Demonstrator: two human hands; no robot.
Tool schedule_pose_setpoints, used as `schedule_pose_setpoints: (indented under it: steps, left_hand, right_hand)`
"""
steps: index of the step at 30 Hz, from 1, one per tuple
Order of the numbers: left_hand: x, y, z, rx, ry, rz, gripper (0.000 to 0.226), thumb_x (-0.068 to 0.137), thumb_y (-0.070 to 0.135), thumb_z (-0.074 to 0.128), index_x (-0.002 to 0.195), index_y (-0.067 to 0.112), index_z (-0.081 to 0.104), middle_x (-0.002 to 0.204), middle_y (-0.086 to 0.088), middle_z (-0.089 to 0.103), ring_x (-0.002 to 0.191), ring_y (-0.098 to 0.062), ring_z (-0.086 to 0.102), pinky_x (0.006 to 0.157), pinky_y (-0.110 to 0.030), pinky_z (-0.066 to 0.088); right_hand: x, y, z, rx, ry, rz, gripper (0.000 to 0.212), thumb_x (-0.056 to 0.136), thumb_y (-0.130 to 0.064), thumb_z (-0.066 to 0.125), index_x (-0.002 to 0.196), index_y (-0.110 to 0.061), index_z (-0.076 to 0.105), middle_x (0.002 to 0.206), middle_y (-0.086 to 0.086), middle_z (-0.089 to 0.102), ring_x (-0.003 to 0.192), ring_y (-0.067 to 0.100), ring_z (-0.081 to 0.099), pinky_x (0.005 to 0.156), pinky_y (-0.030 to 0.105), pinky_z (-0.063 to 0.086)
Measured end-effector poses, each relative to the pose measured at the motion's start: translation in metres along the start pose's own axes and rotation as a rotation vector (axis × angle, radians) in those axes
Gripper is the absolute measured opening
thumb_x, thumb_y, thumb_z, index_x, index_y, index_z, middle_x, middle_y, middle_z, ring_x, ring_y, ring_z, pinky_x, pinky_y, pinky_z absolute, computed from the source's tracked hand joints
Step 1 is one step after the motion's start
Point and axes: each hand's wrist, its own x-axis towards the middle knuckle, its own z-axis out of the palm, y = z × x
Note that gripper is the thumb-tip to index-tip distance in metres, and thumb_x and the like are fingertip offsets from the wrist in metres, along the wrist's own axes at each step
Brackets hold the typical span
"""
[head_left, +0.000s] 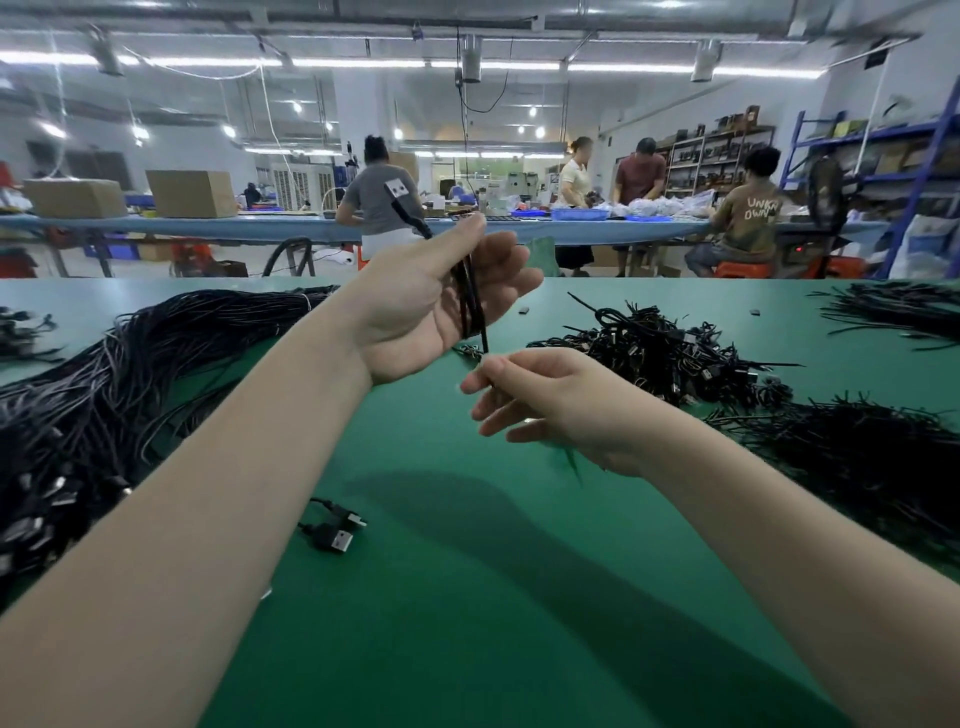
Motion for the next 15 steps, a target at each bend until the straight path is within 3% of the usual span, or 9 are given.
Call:
schedule_pose_setpoints:
  steps: [2, 5, 9, 12, 15]
  left_hand:
    - [-0.001, 0.000, 0.001, -0.019, -0.032, -0.041, 0.030, 0.101, 0.030, 0.042, 0.081, 0.016, 0.059, 0.071, 0.004, 0.063, 0.061, -0.007, 0.062, 0.050, -0.014, 0.048]
    - [-0.004, -0.004, 0.002, -0.035, -0.145, -0.134, 0.028, 0.101, 0.034, 0.038, 0.080, 0.021, 0.051, 0.066, 0.011, 0.050, 0.048, 0.000, 0.044, 0.044, -0.011, 0.035]
    - [-0.005, -0.018, 0.010, -0.061, -0.183, -0.214, 0.030, 0.100, 0.032, 0.039, 0.077, 0.018, 0.052, 0.068, 0.006, 0.053, 0.057, -0.005, 0.053, 0.051, -0.013, 0.044]
    - [-0.002, -0.023, 0.011, -0.046, -0.105, -0.220, 0.035, 0.100, 0.028, 0.042, 0.074, 0.011, 0.058, 0.073, -0.003, 0.064, 0.074, -0.016, 0.068, 0.064, -0.019, 0.056]
    - [-0.003, -0.021, 0.009, 0.133, -0.059, -0.245, 0.034, 0.099, 0.028, 0.046, 0.075, 0.009, 0.061, 0.077, -0.008, 0.069, 0.079, -0.021, 0.070, 0.071, -0.022, 0.058]
  right_hand:
    - [0.000, 0.001, -0.009, 0.082, -0.009, 0.034, 0.023, 0.099, -0.034, 0.048, 0.097, -0.024, 0.069, 0.093, -0.003, 0.074, 0.083, 0.011, 0.068, 0.076, 0.028, 0.049]
    - [0.003, -0.003, -0.017, 0.367, -0.031, 0.095, 0.023, 0.097, -0.034, 0.051, 0.100, -0.020, 0.068, 0.101, 0.005, 0.074, 0.090, 0.019, 0.070, 0.079, 0.032, 0.053]
    - [0.005, 0.001, -0.012, 0.493, -0.018, 0.120, 0.028, 0.097, -0.022, 0.052, 0.074, -0.018, 0.067, 0.069, 0.000, 0.069, 0.078, 0.022, 0.072, 0.076, 0.034, 0.055]
    - [0.006, 0.008, -0.011, 0.526, 0.069, 0.127, 0.022, 0.097, -0.015, 0.050, 0.078, -0.013, 0.060, 0.066, 0.001, 0.067, 0.060, 0.015, 0.068, 0.068, 0.029, 0.057]
    - [0.008, 0.015, -0.009, 0.503, 0.110, 0.142, 0.020, 0.097, -0.016, 0.052, 0.079, -0.014, 0.060, 0.067, 0.000, 0.066, 0.053, 0.010, 0.060, 0.063, 0.026, 0.057]
